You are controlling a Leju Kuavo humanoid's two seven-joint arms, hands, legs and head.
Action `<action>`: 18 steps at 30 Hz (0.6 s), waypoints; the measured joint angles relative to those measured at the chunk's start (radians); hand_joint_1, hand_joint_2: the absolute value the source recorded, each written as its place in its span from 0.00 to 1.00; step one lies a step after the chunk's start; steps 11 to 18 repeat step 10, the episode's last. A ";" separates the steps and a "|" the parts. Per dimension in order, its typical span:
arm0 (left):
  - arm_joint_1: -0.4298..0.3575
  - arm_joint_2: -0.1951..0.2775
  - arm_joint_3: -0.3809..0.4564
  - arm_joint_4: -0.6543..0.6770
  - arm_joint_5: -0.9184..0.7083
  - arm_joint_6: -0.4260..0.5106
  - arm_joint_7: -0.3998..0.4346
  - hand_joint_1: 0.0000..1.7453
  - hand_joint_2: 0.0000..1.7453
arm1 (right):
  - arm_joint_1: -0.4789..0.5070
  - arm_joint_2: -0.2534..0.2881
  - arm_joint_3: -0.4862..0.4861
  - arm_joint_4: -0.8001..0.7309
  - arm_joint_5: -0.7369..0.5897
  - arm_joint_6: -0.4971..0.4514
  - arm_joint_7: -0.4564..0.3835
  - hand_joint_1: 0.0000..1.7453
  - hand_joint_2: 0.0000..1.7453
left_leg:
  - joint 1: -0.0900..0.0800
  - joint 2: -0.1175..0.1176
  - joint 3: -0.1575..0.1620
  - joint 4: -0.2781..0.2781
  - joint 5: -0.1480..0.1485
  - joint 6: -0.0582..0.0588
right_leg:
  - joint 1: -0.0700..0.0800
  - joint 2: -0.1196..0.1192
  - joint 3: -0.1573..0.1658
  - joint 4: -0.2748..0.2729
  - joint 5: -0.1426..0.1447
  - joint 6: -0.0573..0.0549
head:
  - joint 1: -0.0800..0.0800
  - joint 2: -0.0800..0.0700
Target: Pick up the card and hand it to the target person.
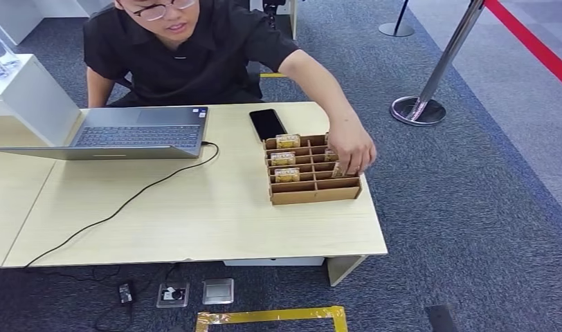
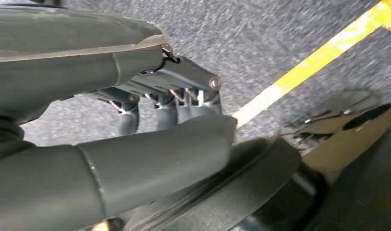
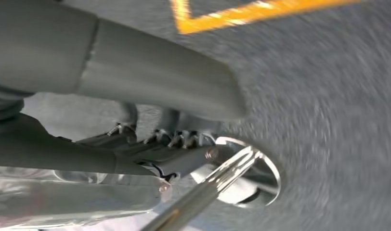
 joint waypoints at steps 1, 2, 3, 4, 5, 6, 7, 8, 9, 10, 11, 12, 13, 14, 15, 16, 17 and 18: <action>0.000 0.000 0.001 0.000 -0.004 -0.003 0.008 1.00 1.00 | 0.002 0.003 0.020 0.010 0.016 0.016 0.011 1.00 1.00 | 0.000 0.000 0.000 0.000 0.000 0.000 | 0.000 0.000 0.000 0.000 0.000 0.000 | 0.000 0.000; 0.002 -0.001 0.003 0.000 -0.005 -0.006 0.012 1.00 1.00 | 0.006 0.005 0.045 0.017 0.017 0.029 0.018 1.00 1.00 | 0.000 0.000 0.000 0.000 0.000 0.000 | 0.000 0.000 0.000 0.000 0.000 0.000 | 0.001 0.000; 0.005 -0.001 0.006 0.000 -0.004 -0.007 0.014 1.00 1.00 | 0.009 0.006 0.072 0.022 0.005 0.039 0.022 1.00 1.00 | 0.000 0.000 0.000 0.000 0.000 0.000 | 0.000 0.000 0.000 0.000 0.000 0.000 | 0.001 0.000; 0.008 -0.001 0.009 0.000 -0.002 -0.008 0.014 1.00 1.00 | 0.014 0.007 0.097 0.025 -0.015 0.047 0.024 1.00 1.00 | 0.000 0.000 0.000 0.000 0.000 0.000 | 0.000 0.000 0.000 0.000 0.000 0.000 | 0.001 0.000; 0.011 -0.001 0.013 -0.001 0.001 -0.009 0.014 1.00 1.00 | 0.018 0.007 0.120 0.028 -0.038 0.055 0.024 1.00 1.00 | 0.000 0.000 0.000 0.000 0.000 0.000 | 0.000 0.000 0.000 0.000 0.000 0.000 | 0.002 0.000; 0.014 -0.001 0.018 -0.001 0.006 -0.009 0.013 1.00 1.00 | 0.023 0.007 0.142 0.029 -0.065 0.062 0.024 1.00 1.00 | 0.000 0.000 0.000 0.000 0.000 0.000 | 0.000 0.000 0.000 0.000 0.000 0.000 | 0.002 0.000; 0.017 -0.001 0.024 -0.002 0.011 -0.009 0.012 1.00 1.00 | 0.029 0.006 0.164 0.030 -0.094 0.070 0.024 1.00 1.00 | 0.000 0.000 0.000 0.001 0.000 0.000 | 0.000 0.000 0.000 0.000 0.000 0.000 | 0.003 0.000; 0.020 -0.001 0.030 -0.003 0.016 -0.008 0.011 1.00 1.00 | 0.034 0.006 0.187 0.030 -0.124 0.078 0.024 1.00 1.00 | 0.000 0.000 0.000 0.001 0.000 0.000 | 0.000 0.000 0.000 0.000 0.000 0.000 | 0.003 0.000; 0.024 -0.001 0.036 -0.004 0.021 -0.008 0.009 1.00 1.00 | 0.040 0.005 0.211 0.030 -0.154 0.086 0.023 1.00 1.00 | 0.000 0.000 0.000 0.000 0.000 0.000 | 0.000 0.000 0.000 0.000 0.000 0.000 | 0.003 0.000; 0.026 -0.001 0.039 -0.005 0.024 -0.008 0.009 1.00 1.00 | 0.043 0.005 0.222 0.030 -0.169 0.089 0.022 1.00 1.00 | 0.000 0.000 0.000 0.000 0.000 0.000 | 0.000 0.000 0.000 0.000 0.000 0.000 | 0.003 0.000; 0.026 -0.001 0.039 -0.005 0.024 -0.008 0.009 1.00 1.00 | 0.043 0.005 0.222 0.030 -0.169 0.089 0.022 1.00 1.00 | 0.000 0.000 0.000 0.000 0.000 0.000 | 0.000 0.000 0.000 0.000 0.000 0.000 | 0.003 0.000; 0.026 -0.001 0.039 -0.005 0.024 -0.008 0.009 1.00 1.00 | 0.043 0.005 0.222 0.030 -0.169 0.089 0.022 1.00 1.00 | 0.000 0.000 0.000 0.000 0.000 0.000 | 0.000 0.000 0.000 0.000 0.000 0.000 | 0.003 0.000; 0.026 -0.001 0.039 -0.005 0.024 -0.008 0.009 1.00 1.00 | 0.043 0.005 0.222 0.030 -0.169 0.089 0.022 1.00 1.00 | 0.000 0.000 0.000 0.000 0.000 0.000 | 0.000 0.000 0.000 0.000 0.000 0.000 | 0.003 0.000; 0.026 -0.001 0.039 -0.005 0.024 -0.008 0.009 1.00 1.00 | 0.043 0.005 0.222 0.030 -0.169 0.089 0.022 1.00 1.00 | 0.000 0.000 0.000 0.000 0.000 0.000 | 0.000 0.000 0.000 0.000 0.000 0.000 | 0.003 0.000; 0.026 -0.001 0.039 -0.005 0.024 -0.008 0.009 1.00 1.00 | 0.043 0.005 0.222 0.030 -0.169 0.089 0.022 1.00 1.00 | 0.000 0.000 0.000 0.000 0.000 0.000 | 0.000 0.000 0.000 0.000 0.000 0.000 | 0.003 0.000; 0.026 -0.001 0.039 -0.005 0.024 -0.008 0.009 1.00 1.00 | 0.043 0.005 0.222 0.030 -0.169 0.089 0.022 1.00 1.00 | 0.000 0.000 0.000 0.000 0.000 0.000 | 0.000 0.000 0.000 0.000 0.000 0.000 | 0.003 0.000; 0.026 -0.001 0.039 -0.005 0.024 -0.008 0.009 1.00 1.00 | 0.043 0.005 0.222 0.030 -0.169 0.089 0.022 1.00 1.00 | 0.000 0.000 0.000 0.000 0.000 0.000 | 0.000 0.000 0.000 0.000 0.000 0.000 | 0.003 0.000; 0.026 -0.001 0.039 -0.005 0.024 -0.008 0.009 1.00 1.00 | 0.043 0.005 0.222 0.030 -0.169 0.089 0.022 1.00 1.00 | 0.000 0.000 0.000 0.000 0.000 0.000 | 0.000 0.000 0.000 0.000 0.000 0.000 | 0.003 0.000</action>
